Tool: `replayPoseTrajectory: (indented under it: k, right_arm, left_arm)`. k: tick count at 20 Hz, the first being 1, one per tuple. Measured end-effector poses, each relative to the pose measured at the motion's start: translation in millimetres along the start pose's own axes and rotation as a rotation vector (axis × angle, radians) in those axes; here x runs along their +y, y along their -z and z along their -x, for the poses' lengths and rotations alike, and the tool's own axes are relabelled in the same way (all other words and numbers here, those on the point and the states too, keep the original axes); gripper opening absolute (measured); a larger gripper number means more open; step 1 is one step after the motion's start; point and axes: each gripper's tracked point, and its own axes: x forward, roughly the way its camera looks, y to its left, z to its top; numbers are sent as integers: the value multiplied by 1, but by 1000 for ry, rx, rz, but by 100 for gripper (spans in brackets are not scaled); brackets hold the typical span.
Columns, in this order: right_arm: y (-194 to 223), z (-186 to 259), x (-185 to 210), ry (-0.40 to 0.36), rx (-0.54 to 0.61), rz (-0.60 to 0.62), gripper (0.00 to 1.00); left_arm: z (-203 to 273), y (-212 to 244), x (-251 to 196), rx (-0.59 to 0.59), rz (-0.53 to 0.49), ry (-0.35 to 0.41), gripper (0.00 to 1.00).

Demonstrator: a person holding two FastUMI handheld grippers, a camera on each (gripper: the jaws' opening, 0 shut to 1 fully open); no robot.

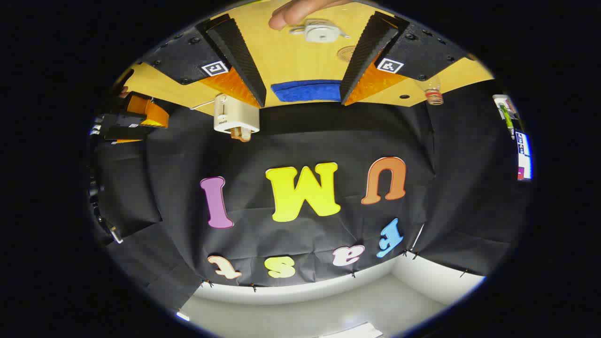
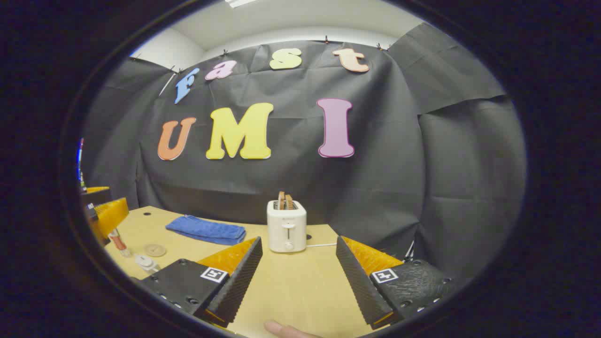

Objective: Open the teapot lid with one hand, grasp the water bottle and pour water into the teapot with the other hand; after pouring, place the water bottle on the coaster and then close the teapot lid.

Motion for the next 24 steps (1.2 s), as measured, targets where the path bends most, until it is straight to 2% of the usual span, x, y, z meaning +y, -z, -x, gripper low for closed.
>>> replayPoseTrajectory:
  k: [4, 7, 9, 11, 12, 15, 18, 21, 24]
  right_arm:
    - [-6, 39, 64, -54, -6, -25, 98]
    - [-1, 55, 90, -56, -17, 25, 95]
    - [2, 61, 98, -40, -27, 33, 97]
    - [2, 63, 102, -19, -44, 16, 95]
    - [5, 63, 106, -19, -40, 15, 97]
    - [7, 63, 114, -31, -23, 28, 97]
    - [12, 61, 120, -31, -20, 51, 95]
    - [20, 59, 133, -51, -9, 60, 98]
    - [32, 53, 147, -70, 1, 75, 97]
  left_arm:
    - [20, 18, 78, 31, 31, -85, 99]
    - [29, 24, 113, 26, 27, -116, 99]
    - [34, 36, 127, 69, -11, -109, 99]
    - [39, 34, 139, 68, -14, -116, 98]
    - [39, 34, 141, 78, -10, -107, 98]
    - [42, 29, 146, 67, -8, -89, 99]
    - [44, 29, 159, 63, -41, -108, 98]
    - [41, 35, 164, 78, -31, -97, 99]
    - [39, 39, 177, 91, -12, -118, 99]
